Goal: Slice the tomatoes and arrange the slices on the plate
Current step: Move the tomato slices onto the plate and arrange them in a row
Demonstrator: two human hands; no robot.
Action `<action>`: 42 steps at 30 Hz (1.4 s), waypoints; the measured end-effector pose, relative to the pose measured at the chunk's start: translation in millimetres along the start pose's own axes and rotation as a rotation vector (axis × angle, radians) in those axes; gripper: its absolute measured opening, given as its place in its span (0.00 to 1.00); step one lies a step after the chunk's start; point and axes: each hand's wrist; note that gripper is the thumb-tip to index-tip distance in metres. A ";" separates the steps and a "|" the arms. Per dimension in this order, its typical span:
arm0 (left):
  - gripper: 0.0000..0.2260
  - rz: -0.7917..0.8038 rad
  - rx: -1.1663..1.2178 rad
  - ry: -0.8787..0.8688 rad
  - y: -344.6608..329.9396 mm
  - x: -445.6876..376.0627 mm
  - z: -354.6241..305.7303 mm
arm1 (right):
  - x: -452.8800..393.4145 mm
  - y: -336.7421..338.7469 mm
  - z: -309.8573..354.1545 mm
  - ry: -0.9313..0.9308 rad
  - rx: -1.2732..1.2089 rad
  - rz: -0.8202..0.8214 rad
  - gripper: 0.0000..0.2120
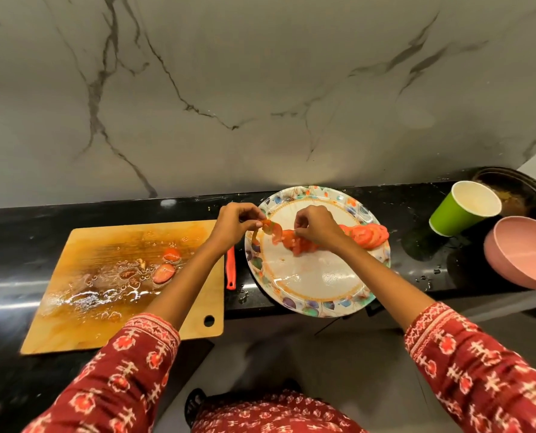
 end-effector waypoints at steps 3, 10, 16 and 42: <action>0.06 0.002 0.023 -0.018 -3.8 -3.5 -3.8 | 2.7 11.2 5.6 0.103 -0.109 -0.033 0.07; 0.07 0.028 0.086 -0.062 -19.0 -13.7 -12.4 | 8.5 28.4 17.0 0.140 -0.445 0.074 0.08; 0.09 0.025 0.099 -0.028 -32.0 -18.1 -13.7 | 10.5 34.9 9.2 0.064 -0.309 0.071 0.05; 0.36 0.060 -0.065 0.068 -68.6 0.6 12.9 | 23.9 64.1 -4.6 0.061 -0.464 0.050 0.06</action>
Point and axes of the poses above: each hand's wrist, its own x-axis away from the middle knuckle, its own y-axis out of the back of the hand, z = x × y, and after that the axes turned 4 degrees about z, right-handed
